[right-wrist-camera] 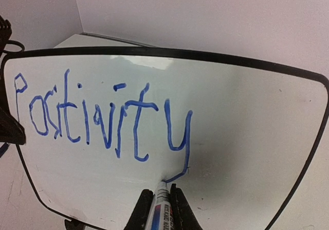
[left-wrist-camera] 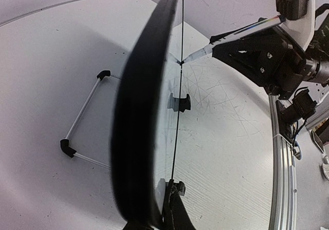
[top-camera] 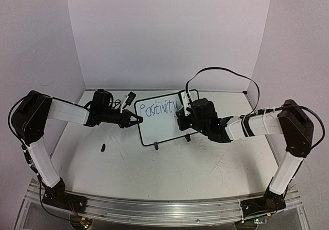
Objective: Write a sentence on the whiteboard
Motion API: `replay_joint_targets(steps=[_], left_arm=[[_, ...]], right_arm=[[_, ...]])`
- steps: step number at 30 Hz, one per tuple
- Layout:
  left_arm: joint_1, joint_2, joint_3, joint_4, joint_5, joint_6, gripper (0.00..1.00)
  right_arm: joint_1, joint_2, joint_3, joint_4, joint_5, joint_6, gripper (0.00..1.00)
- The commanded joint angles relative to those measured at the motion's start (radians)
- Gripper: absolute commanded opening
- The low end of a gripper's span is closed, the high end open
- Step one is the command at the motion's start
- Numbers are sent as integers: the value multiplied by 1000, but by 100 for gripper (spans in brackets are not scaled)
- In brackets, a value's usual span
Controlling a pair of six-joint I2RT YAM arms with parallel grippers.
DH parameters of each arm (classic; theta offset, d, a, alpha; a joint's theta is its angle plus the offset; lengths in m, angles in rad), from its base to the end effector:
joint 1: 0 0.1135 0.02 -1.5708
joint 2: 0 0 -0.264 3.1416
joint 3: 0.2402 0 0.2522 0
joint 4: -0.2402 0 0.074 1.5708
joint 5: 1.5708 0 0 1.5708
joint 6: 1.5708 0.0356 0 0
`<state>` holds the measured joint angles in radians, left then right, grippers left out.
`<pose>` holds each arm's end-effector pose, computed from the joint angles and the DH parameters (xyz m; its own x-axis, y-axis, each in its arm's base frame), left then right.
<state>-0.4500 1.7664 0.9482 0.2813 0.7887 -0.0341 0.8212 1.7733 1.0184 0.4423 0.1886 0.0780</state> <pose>0.3201 -0.1827 0.1840 -0.4894 0.2098 -0.8464 0.8393 0.3768 -0.3919 0.2749 0.2855 0.2144 -0.2555 -0.1621 -0.9531 -0.5793 0.8150 0.0167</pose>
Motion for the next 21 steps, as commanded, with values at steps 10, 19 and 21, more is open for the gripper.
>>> replay_joint_targets(steps=[10,19,21], left_arm=[[19,19,28,-25,-230,83,0],[18,32,36,-25,-248,71,0],[17,30,36,-25,-247,66,0]], right_arm=[[11,-211,-10,41,-92,6,0],[10,-235,-20,-23,-158,-159,0],[11,-223,-11,-25,-178,-178,0]])
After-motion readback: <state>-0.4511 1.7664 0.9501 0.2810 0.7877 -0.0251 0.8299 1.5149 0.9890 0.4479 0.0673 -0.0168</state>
